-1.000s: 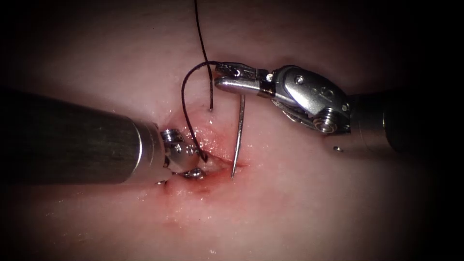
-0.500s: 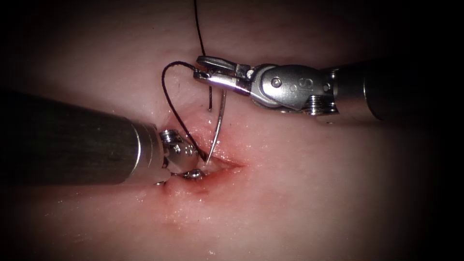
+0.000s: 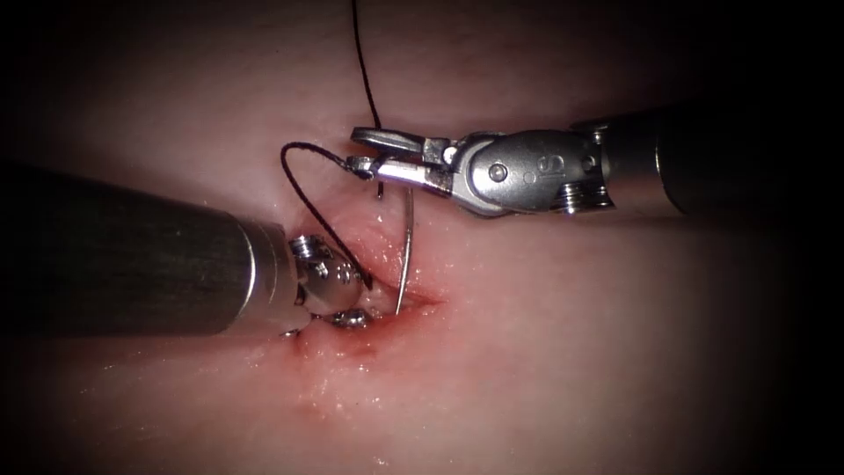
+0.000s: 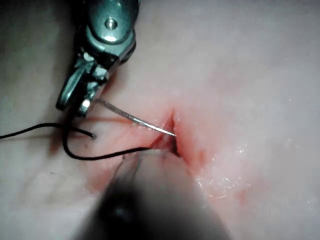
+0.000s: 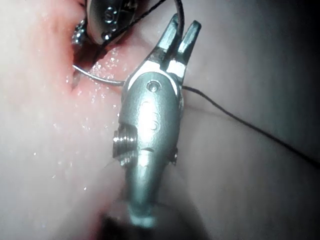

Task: Wound Closure
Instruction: With the right gripper pass the needle through the skin below the cut

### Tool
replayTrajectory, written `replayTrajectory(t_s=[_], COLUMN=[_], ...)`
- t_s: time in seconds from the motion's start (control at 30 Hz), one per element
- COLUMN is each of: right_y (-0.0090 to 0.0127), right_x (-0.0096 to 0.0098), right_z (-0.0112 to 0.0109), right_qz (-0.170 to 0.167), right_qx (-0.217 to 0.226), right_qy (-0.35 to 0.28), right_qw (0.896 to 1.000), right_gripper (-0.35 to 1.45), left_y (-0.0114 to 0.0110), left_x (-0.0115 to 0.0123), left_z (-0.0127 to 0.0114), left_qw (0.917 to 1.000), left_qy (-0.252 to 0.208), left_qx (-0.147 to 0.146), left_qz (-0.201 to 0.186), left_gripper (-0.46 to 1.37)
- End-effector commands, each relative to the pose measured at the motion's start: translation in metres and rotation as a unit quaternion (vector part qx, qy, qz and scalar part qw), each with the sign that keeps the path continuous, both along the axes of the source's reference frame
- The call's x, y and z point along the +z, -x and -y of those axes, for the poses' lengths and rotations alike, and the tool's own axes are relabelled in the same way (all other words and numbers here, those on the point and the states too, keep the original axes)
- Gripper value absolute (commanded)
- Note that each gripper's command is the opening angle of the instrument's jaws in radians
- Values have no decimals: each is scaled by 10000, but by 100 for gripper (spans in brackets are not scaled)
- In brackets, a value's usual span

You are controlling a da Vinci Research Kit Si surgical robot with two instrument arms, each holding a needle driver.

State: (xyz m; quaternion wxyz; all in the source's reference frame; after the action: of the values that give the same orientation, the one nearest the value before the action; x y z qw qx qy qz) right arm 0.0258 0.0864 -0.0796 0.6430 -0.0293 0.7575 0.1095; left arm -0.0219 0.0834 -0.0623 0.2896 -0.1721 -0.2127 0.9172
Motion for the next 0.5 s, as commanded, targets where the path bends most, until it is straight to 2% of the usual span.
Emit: replayTrajectory(t_s=[0.03,0.3,0.5], right_y=[-1,-10,-14], right_x=[0,-3,-8], right_z=[-1,2,15], right_qz=[-2,-44,-12], right_qx=[46,183,221], right_qy=[32,313,651], right_qw=[10000,9993,9976], right_gripper=[-35,-35,-35], left_y=[0,0,-1], left_x=[0,-1,-2], left_z=[0,-1,-2], left_qw=[10000,10000,9999], left_qy=[31,77,100], left_qx=[-15,-56,-80], left_qz=[-13,19,41], left_gripper=[112,119,121])
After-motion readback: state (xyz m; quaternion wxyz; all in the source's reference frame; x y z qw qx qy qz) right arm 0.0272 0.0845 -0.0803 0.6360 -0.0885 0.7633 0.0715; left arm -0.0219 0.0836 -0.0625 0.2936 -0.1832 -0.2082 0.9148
